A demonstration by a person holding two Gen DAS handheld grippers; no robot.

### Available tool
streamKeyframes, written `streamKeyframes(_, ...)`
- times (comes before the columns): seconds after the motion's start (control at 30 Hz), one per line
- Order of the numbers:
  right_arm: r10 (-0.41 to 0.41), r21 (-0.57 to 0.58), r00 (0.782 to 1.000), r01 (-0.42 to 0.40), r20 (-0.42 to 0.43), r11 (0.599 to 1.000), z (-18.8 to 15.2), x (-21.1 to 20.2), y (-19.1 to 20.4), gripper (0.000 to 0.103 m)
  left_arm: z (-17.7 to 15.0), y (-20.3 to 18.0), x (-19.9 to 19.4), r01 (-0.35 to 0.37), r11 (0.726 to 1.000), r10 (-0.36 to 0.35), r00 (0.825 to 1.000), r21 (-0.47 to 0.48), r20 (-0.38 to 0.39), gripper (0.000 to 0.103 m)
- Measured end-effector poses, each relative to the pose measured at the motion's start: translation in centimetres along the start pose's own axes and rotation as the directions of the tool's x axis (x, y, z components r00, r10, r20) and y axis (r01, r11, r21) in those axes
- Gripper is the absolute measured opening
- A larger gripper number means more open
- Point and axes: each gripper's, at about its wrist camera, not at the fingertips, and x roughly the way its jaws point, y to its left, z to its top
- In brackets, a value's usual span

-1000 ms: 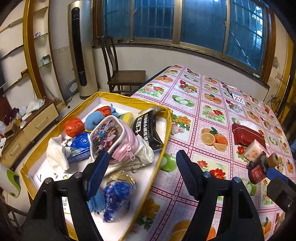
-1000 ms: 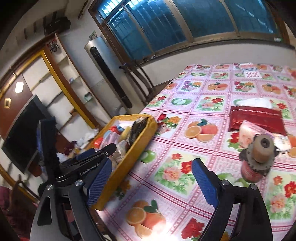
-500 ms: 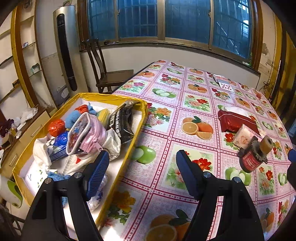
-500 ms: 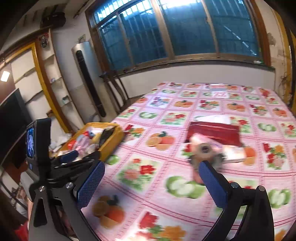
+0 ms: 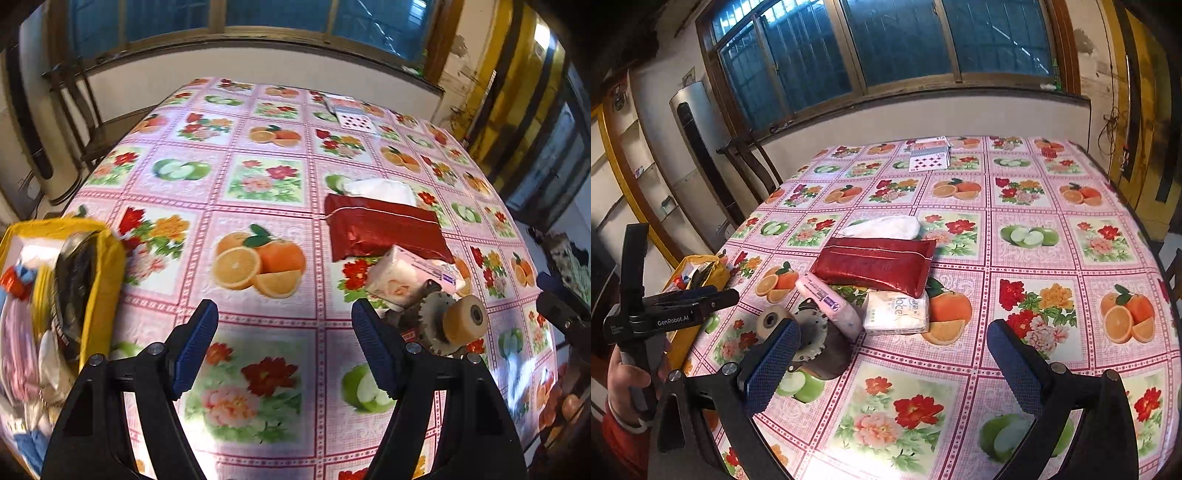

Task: Organize soft objects
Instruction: 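Grasp the pink-white wipes pack with the left gripper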

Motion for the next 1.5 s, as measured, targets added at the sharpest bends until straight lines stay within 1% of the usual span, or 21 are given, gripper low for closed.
streamKeyframes(0.13, 0.111, 0.128, 0.993, -0.104, -0.048, 0.986, 0.5, 2.2, -3.1, 0.101, 2.3, -2.1, 2.1, 0.123, 0.992, -0.121, 0.990, 0.027, -0.067, 0.075)
streamKeyframes(0.17, 0.126, 0.139, 0.991, -0.118, -0.052, 0.983, 0.4, 2.5, -3.4, 0.101, 2.8, -2.6, 2.5, 0.132, 0.991, -0.129, 0.989, 0.034, -0.071, 0.075)
streamKeyframes(0.27, 0.138, 0.142, 0.987, -0.126, -0.078, 0.982, 0.3, 3.6, -3.8, 0.101, 4.2, -3.7, 3.8, 0.091, 0.994, -0.085, 0.992, 0.055, -0.096, 0.075)
streamKeyframes(0.33, 0.148, 0.160, 0.985, -0.132, -0.094, 0.978, 0.4, 4.2, -4.2, 0.101, 4.8, -3.9, 4.9, 0.118, 0.993, -0.114, 0.980, 0.013, -0.161, 0.074)
streamKeyframes(0.4, 0.169, 0.185, 0.981, -0.149, -0.095, 0.971, 0.5, 4.5, -4.6, 0.102, 5.1, -3.9, 5.6, 0.178, 0.983, -0.181, 0.963, -0.033, -0.200, 0.074)
streamKeyframes(0.43, 0.175, 0.192, 0.980, -0.155, -0.092, 0.969, 0.5, 4.5, -4.7, 0.102, 5.2, -4.1, 5.8, 0.169, 0.985, -0.173, 0.963, -0.037, -0.208, 0.074)
streamKeyframes(0.5, 0.177, 0.186, 0.980, -0.157, -0.095, 0.970, 0.5, 4.6, -4.7, 0.102, 5.3, -4.6, 6.2, 0.105, 0.994, -0.106, 0.971, -0.015, -0.215, 0.074)
streamKeyframes(0.53, 0.178, 0.180, 0.979, -0.158, -0.099, 0.971, 0.5, 4.7, -4.5, 0.102, 5.4, -4.7, 6.3, 0.099, 0.995, -0.099, 0.973, -0.011, -0.207, 0.074)
streamKeyframes(0.6, 0.198, 0.187, 0.974, -0.176, -0.107, 0.966, 0.3, 4.9, -4.4, 0.102, 5.5, -4.8, 6.4, 0.126, 0.992, -0.126, 0.969, -0.013, -0.212, 0.074)
streamKeyframes(0.67, 0.254, 0.210, 0.959, -0.225, -0.123, 0.951, 0.3, 5.3, -4.3, 0.102, 5.6, -4.9, 6.4, 0.152, 0.988, -0.151, 0.962, -0.012, -0.226, 0.074)
streamKeyframes(0.73, 0.294, 0.242, 0.945, -0.255, -0.142, 0.936, 0.3, 5.9, -4.2, 0.102, 5.5, -4.9, 6.4, 0.137, 0.991, -0.135, 0.965, -0.005, -0.226, 0.074)
streamKeyframes(0.77, 0.325, 0.269, 0.935, -0.279, -0.145, 0.922, 0.3, 6.1, -4.2, 0.102, 5.4, -4.9, 6.4, 0.128, 0.992, -0.125, 0.967, -0.001, -0.224, 0.075)
streamKeyframes(0.8, 0.372, 0.297, 0.916, -0.318, -0.147, 0.900, 0.2, 6.4, -4.1, 0.102, 5.3, -4.7, 6.4, 0.121, 0.993, -0.118, 0.968, -0.003, -0.221, 0.075)
streamKeyframes(0.9, 0.514, 0.405, 0.852, -0.437, -0.101, 0.803, 0.5, 6.9, -4.1, 0.102, 5.1, -3.6, 6.4, 0.103, 0.994, -0.111, 0.968, -0.046, -0.225, 0.074)
streamKeyframes(0.97, 0.596, 0.471, 0.800, -0.500, -0.069, 0.726, 1.0, 7.7, -4.1, 0.102, 5.0, -2.8, 6.5, 0.089, 0.994, -0.102, 0.969, -0.068, -0.224, 0.075)
streamKeyframes(1.03, 0.668, 0.536, 0.741, -0.537, -0.070, 0.652, 1.3, 9.1, -3.8, 0.102, 4.8, -2.2, 6.3, 0.078, 0.994, -0.094, 0.971, -0.079, -0.219, 0.075)
streamKeyframes(1.07, 0.681, 0.549, 0.728, -0.536, -0.084, 0.641, 1.4, 9.7, -3.3, 0.102, 4.7, -2.0, 6.2, 0.073, 0.994, -0.089, 0.972, -0.081, -0.219, 0.075)
streamKeyframes(1.17, 0.668, 0.529, 0.732, -0.517, -0.134, 0.673, 2.1, 10.8, -1.7, 0.102, 4.5, -1.1, 5.9, 0.053, 0.995, -0.071, 0.974, -0.088, -0.217, 0.075)
streamKeyframes(1.27, 0.682, 0.538, 0.711, -0.512, -0.172, 0.670, 2.7, 12.3, -0.5, 0.103, 4.5, -0.1, 5.7, 0.048, 0.993, -0.070, 0.975, -0.106, -0.211, 0.075)
streamKeyframes(1.4, 0.709, 0.561, 0.671, -0.509, -0.216, 0.653, 3.0, 15.0, 1.3, 0.102, 4.2, 1.1, 5.4, 0.041, 0.992, -0.066, 0.976, -0.123, -0.207, 0.075)
streamKeyframes(1.5, 0.726, 0.565, 0.630, -0.505, -0.277, 0.653, 3.8, 17.7, 3.7, 0.102, 4.0, 2.0, 5.3, 0.037, 0.989, -0.067, 0.976, -0.144, -0.208, 0.075)
